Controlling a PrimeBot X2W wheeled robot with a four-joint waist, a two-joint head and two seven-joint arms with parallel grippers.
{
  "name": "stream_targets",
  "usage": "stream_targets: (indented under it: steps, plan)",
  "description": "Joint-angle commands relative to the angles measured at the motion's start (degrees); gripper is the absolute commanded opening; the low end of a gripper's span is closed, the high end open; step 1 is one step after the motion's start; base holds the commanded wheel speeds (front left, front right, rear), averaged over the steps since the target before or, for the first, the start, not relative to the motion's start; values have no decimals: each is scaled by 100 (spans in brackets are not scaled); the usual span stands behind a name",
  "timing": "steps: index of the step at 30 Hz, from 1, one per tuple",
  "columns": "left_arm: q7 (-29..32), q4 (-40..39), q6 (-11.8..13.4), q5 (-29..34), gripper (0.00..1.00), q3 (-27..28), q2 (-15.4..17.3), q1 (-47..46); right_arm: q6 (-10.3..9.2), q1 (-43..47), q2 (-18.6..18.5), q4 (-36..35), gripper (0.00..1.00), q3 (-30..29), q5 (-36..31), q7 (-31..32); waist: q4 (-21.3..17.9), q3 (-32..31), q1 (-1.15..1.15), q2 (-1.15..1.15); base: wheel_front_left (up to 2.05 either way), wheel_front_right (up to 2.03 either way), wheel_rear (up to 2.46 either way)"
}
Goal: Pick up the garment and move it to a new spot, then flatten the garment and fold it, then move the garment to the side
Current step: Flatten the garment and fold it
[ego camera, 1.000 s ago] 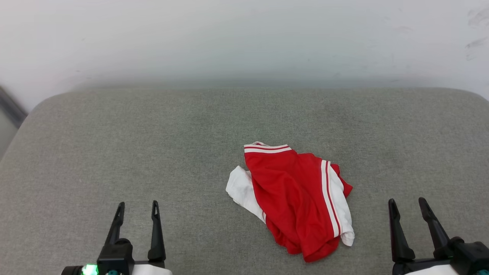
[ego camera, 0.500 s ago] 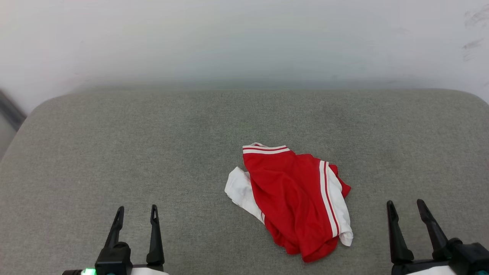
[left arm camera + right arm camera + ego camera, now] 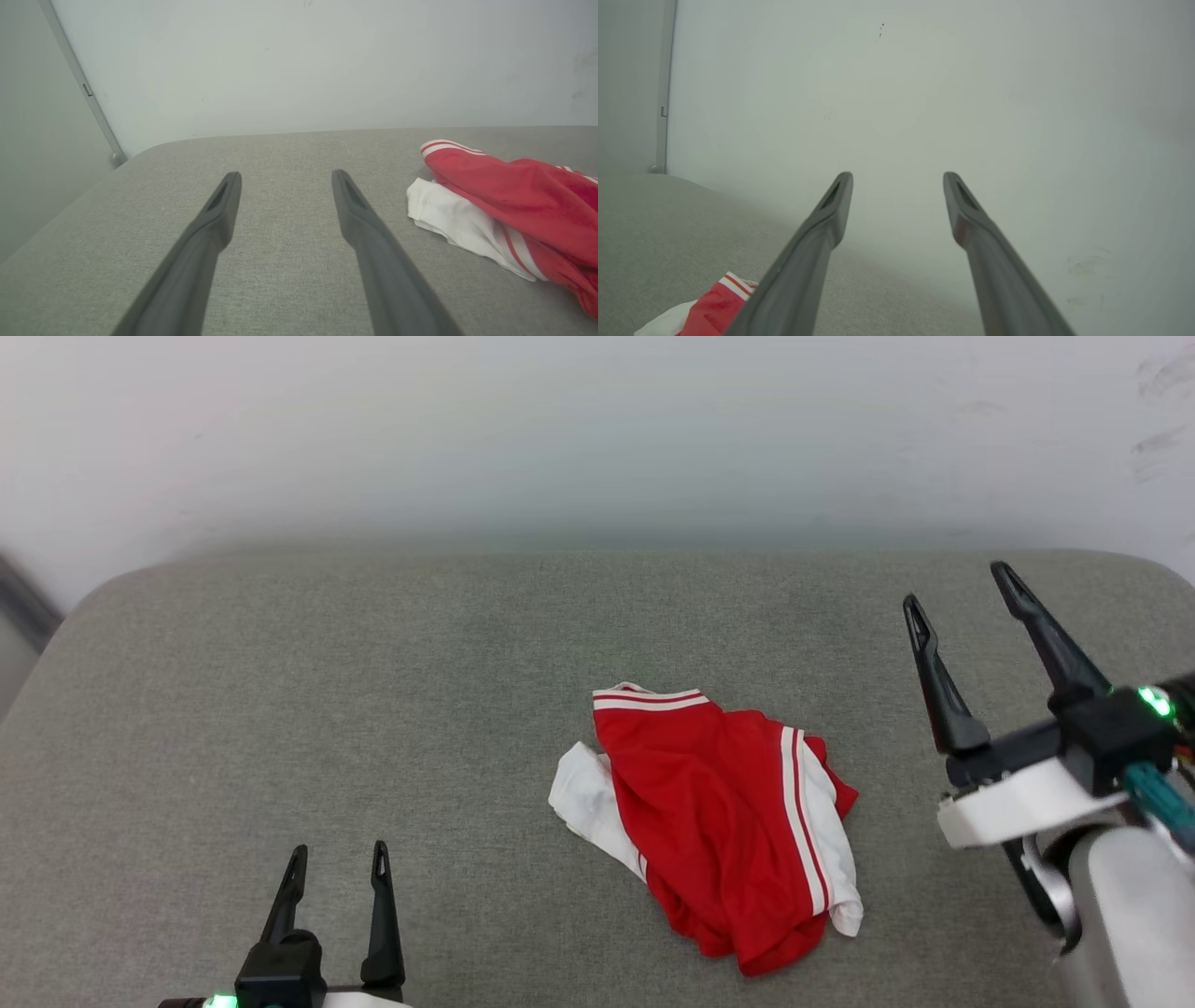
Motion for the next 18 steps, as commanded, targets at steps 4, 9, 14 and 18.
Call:
stream_targets:
  steps: [4,9,14,18]
  plan:
    - [-15,5,-50,47,100,35,-52,11,-5,-860,-631,522,100,757,535,1062,3,50,0,0,0,0,0]
    - [-15,5,-80,59,100,91,-76,-53,-7,-1623,-1542,488,100,2142,1961,2909,-23,139,0,0,0,0,0]
    - [-15,15,-120,90,100,115,-98,-155,-6,-2191,-2435,352,100,3453,3431,4910,-8,250,0,0,0,0,0]
    - [-15,-22,-162,98,100,114,-117,-297,-6,-2533,-2834,374,100,4099,4293,6055,60,436,0,0,0,0,0]
